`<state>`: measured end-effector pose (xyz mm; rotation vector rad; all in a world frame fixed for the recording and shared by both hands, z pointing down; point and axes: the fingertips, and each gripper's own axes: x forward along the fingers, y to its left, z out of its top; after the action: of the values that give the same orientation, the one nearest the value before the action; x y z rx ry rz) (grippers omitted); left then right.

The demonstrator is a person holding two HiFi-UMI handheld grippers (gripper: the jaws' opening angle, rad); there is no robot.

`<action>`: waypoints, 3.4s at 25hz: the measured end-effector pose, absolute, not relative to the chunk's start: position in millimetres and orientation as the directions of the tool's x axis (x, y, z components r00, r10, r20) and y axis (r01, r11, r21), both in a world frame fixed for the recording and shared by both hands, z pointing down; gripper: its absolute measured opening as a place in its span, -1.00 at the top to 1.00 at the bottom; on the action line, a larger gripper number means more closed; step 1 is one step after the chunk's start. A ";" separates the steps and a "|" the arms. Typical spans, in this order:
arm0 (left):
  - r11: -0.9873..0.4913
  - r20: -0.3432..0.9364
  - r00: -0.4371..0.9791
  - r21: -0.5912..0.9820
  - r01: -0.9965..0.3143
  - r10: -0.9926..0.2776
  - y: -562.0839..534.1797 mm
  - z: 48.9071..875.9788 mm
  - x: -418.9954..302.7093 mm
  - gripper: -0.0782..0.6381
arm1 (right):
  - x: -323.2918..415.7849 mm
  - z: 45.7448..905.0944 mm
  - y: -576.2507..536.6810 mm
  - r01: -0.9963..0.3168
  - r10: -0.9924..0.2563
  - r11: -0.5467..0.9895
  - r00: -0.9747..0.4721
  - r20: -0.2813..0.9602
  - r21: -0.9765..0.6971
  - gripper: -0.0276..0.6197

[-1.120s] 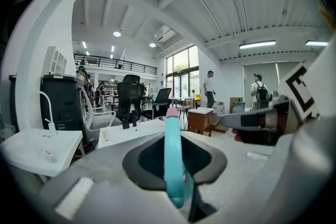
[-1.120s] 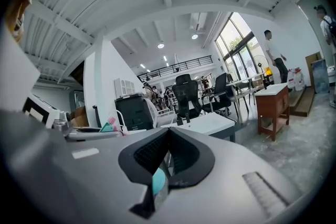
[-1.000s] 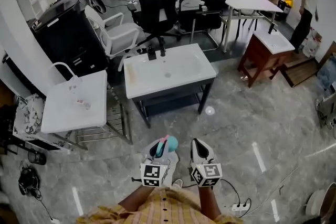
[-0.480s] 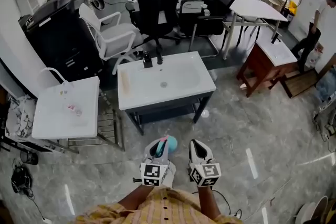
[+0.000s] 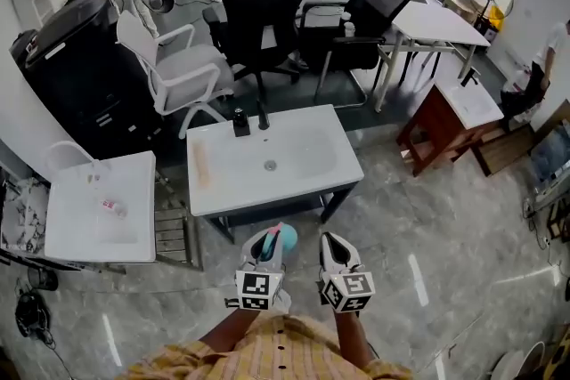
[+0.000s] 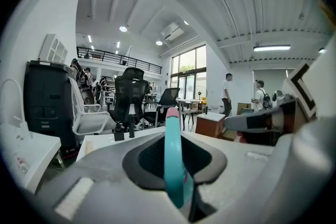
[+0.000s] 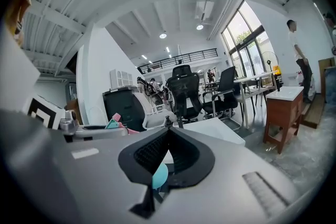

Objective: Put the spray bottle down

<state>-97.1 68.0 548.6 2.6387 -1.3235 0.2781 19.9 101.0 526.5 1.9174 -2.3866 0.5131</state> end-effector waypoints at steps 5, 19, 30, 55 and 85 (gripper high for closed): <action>-0.591 0.225 0.588 0.062 -0.804 -0.777 6.4 536.8 -89.5 0.61 | 32.8 518.9 47.0 -0.962 -0.948 0.168 -0.218 0.234 -0.215 0.92; -0.577 0.263 0.580 0.098 -0.811 -0.771 -84.0 553.3 -79.0 0.62 | 44.3 525.3 -49.8 -0.972 -0.936 0.162 -0.206 0.286 -0.171 0.92; -0.528 0.297 0.535 0.110 -0.842 -0.791 -109.4 575.3 -72.1 0.61 | 49.5 541.2 -86.3 -0.958 -0.915 0.221 -0.267 0.301 -0.181 0.92; -0.330 0.329 0.314 0.007 -0.944 -0.891 -265.1 578.9 18.4 0.61 | 131.1 553.2 -271.3 -0.841 -0.811 0.478 -0.533 0.241 -0.251 0.92; -0.200 0.366 0.175 -0.032 -0.979 -0.914 -393.7 626.6 33.6 0.61 | 167.0 603.2 -341.8 -0.794 -0.746 0.525 -0.603 0.282 -0.307 0.92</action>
<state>33.6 -393.7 626.6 2.2368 -1.8368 0.4554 167.0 -341.8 603.2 1.3391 -2.6411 0.6232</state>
